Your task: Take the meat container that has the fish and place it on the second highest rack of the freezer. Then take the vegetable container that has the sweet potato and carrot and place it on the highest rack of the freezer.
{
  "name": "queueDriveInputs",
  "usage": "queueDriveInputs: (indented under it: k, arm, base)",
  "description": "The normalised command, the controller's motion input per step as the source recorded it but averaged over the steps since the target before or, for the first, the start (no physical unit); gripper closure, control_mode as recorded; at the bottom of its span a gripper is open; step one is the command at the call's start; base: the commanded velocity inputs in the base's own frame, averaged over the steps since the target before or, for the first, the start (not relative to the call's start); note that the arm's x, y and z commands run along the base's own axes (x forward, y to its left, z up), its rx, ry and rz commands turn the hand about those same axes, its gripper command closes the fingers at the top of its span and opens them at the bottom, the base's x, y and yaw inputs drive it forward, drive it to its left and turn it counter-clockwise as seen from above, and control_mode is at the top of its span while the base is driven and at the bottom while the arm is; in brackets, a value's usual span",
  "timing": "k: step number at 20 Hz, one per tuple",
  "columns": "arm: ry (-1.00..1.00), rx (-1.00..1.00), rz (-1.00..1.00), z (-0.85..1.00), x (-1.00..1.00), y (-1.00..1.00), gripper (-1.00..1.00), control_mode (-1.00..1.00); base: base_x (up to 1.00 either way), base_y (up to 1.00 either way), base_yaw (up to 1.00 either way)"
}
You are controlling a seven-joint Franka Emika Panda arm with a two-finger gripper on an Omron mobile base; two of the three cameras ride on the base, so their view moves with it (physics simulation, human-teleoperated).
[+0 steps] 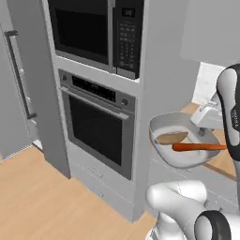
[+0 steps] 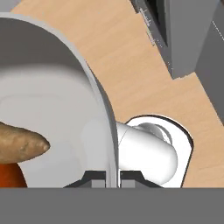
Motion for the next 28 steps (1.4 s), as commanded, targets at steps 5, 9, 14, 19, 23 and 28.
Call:
queueDriveInputs:
  k: [5, 9, 14, 19, 23, 28]
  arm:
    - [0.0, 0.0, 0.0, 0.0, 0.0, 0.0, 1.0, 1.0]
    - [0.0, 0.0, 0.0, 0.0, 0.0, 0.0, 1.0, 1.0]
    - [0.0, 0.0, 0.0, 0.0, 0.0, 0.0, 1.0, 1.0]
    - [0.0, 0.0, 0.0, 0.0, 0.0, 0.0, 1.0, 1.0]
    - [0.0, 0.0, 0.0, 0.0, 0.0, 0.0, 1.0, 1.0]
    - [0.0, 0.0, 0.0, 0.0, 0.0, 0.0, 1.0, 1.0]
  base:
    - [0.16, 0.34, 0.81]
    - [0.75, 0.45, 0.5]
    - [1.0, 0.54, 0.33]
    - [1.0, 0.72, 0.26]
    - [1.0, 0.74, 0.14]
    - [1.0, 0.77, -0.04]
